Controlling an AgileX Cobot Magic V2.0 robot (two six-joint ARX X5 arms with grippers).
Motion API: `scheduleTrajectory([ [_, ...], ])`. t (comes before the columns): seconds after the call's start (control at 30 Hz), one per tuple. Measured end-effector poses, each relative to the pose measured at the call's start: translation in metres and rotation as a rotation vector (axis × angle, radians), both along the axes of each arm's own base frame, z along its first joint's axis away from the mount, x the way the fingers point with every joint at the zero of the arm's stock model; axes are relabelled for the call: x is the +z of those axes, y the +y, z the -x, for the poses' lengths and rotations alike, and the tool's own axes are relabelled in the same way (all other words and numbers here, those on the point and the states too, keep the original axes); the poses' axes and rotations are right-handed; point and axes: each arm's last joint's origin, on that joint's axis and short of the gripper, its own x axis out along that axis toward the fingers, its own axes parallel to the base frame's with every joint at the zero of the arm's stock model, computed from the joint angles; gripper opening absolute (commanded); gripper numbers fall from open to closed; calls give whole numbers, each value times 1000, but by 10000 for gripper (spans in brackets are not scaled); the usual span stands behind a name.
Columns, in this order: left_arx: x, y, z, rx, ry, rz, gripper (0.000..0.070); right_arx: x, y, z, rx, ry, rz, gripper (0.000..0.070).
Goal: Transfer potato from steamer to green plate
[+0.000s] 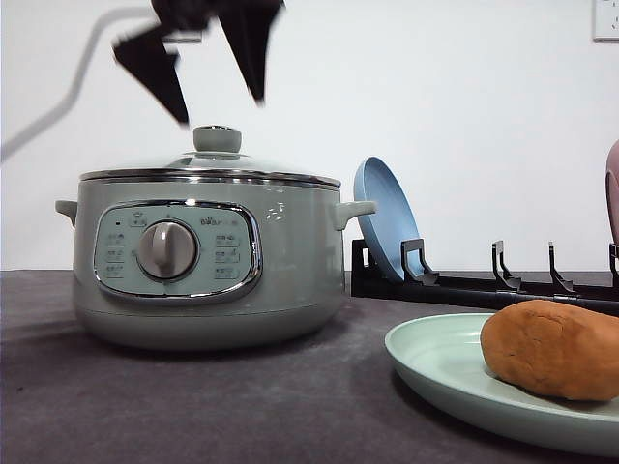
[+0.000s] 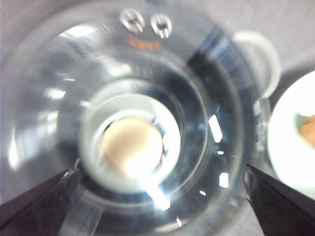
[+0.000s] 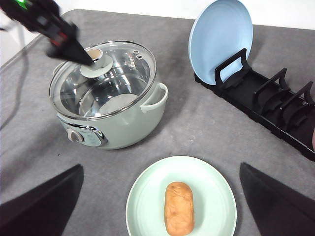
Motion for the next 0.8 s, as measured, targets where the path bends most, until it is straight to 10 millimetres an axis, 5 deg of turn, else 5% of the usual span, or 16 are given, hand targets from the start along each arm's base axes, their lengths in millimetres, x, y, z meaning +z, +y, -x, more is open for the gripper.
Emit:
scheduleTrajectory([
  [0.17,49,24,46,10,-126,73,700,0,0,0,0,0,0,643],
  [0.4,84,55,107,10,-258,143,700,0,0,0,0,0,1,643],
  [0.6,81,86,166,1,-419,219,700,0,0,0,7,-6,11,643],
  [0.8,50,111,216,0,-587,305,700,0,0,0,22,-19,32,643],
])
